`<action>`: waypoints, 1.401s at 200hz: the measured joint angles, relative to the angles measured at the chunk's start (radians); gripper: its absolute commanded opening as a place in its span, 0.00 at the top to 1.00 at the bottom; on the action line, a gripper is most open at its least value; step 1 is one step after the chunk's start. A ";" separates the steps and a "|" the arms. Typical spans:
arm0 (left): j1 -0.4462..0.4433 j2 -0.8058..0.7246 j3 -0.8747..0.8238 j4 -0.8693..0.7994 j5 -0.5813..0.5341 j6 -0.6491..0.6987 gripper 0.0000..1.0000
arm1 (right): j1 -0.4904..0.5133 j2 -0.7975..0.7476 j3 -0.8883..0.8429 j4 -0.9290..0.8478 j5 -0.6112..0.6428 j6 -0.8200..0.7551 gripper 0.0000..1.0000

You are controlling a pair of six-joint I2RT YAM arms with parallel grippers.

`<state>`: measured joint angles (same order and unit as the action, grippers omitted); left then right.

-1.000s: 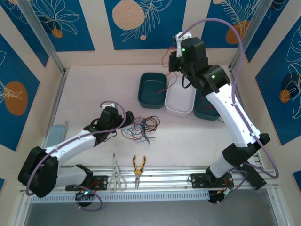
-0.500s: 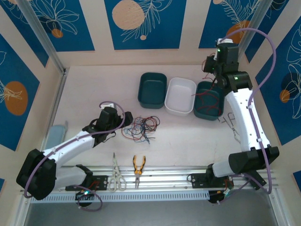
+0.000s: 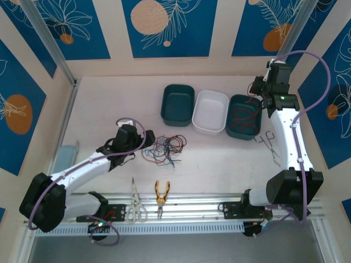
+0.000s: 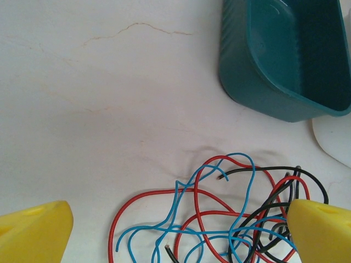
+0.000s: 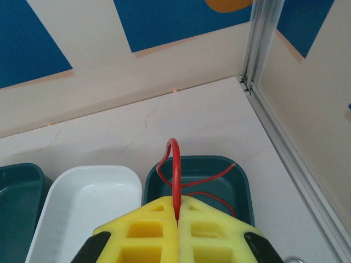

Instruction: Untangle the cables

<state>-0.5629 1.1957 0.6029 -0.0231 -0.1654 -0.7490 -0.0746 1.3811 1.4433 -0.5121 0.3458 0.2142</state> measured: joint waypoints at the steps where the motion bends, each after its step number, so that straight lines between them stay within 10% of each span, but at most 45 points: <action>1: 0.000 0.000 0.000 0.000 0.000 0.000 0.00 | 0.000 0.001 0.000 0.000 0.000 0.000 1.00; 280: 0.002 0.025 0.000 -0.002 0.000 0.023 0.00 | -0.055 0.278 -0.229 -0.087 -0.111 0.145 1.00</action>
<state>-0.5606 1.2205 0.6029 -0.0254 -0.1654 -0.7261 -0.1295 1.6596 1.2140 -0.5991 0.2352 0.3588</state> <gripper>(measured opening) 0.998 0.046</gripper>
